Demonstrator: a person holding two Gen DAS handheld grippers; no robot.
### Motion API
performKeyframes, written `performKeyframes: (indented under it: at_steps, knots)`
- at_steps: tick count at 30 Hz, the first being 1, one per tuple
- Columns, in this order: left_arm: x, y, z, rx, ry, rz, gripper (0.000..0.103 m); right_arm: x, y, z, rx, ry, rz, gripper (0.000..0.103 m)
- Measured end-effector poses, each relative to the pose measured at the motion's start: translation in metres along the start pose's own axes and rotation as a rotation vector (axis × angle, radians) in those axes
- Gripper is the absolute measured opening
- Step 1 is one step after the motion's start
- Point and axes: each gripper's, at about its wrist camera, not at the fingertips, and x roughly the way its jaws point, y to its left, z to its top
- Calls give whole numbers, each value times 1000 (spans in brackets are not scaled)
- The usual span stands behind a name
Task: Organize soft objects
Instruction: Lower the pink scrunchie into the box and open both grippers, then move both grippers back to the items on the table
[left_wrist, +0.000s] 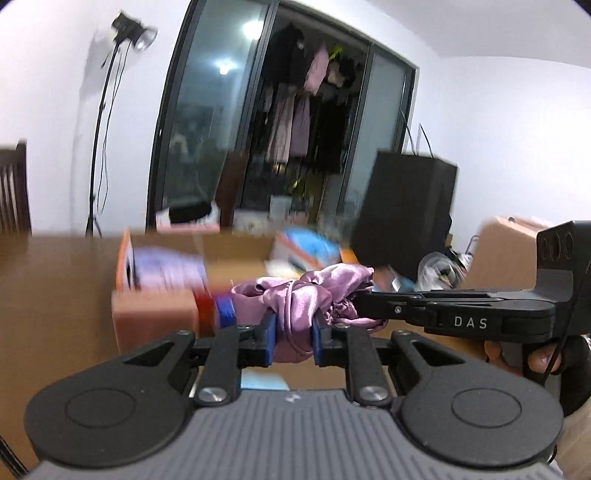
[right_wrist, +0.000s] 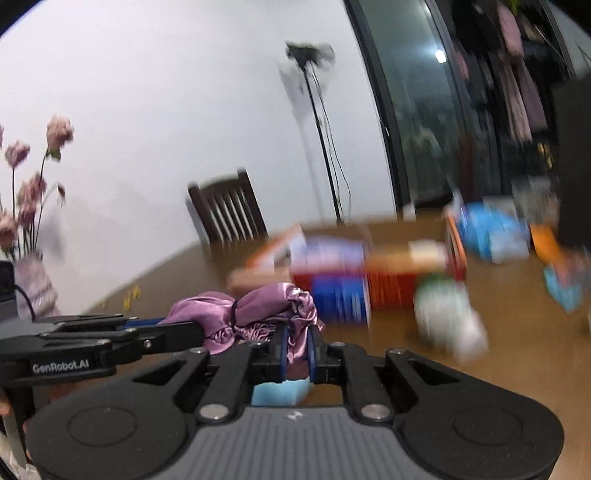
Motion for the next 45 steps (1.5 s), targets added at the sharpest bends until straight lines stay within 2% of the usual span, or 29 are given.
performKeyframes:
  at_steps: [3,7,9,10,12,15,18,20,26,33,38,45]
  knots:
    - [44,39,44,-13,33,35,19,55,-14,48,15,5,24,11]
    - [110,84,69,-21,157,109,20,148,-35,78,52,115,23,11]
    - [140,102,66,-13,230,163,24,190,-44,77,86,194,28,11]
    - [154,110,62,-14,262,193,33,207,-47,74,94,227,16,11]
    - [167,120,56,-13,310,226,38,233,-46,65,73,288,3,11]
    - [166,128,50,-21,285,204,55,255,-42,52,65,361,16,18]
    - [159,133,52,-56,269,221,59,258,-40,44,59,364,13,27]
    - [155,132,57,-64,264,237,64,251,-43,46,95,344,14,51]
    - [120,114,78,-36,205,234,67,202,-40,78,48,247,-15,52]
    - [52,66,86,22,95,242,81,98,-27,103,-44,100,-74,58]
    - [7,34,58,37,65,273,82,24,-20,87,-102,5,-148,65]
    - [-59,-13,9,43,-53,296,86,-50,2,38,-141,-60,-191,69]
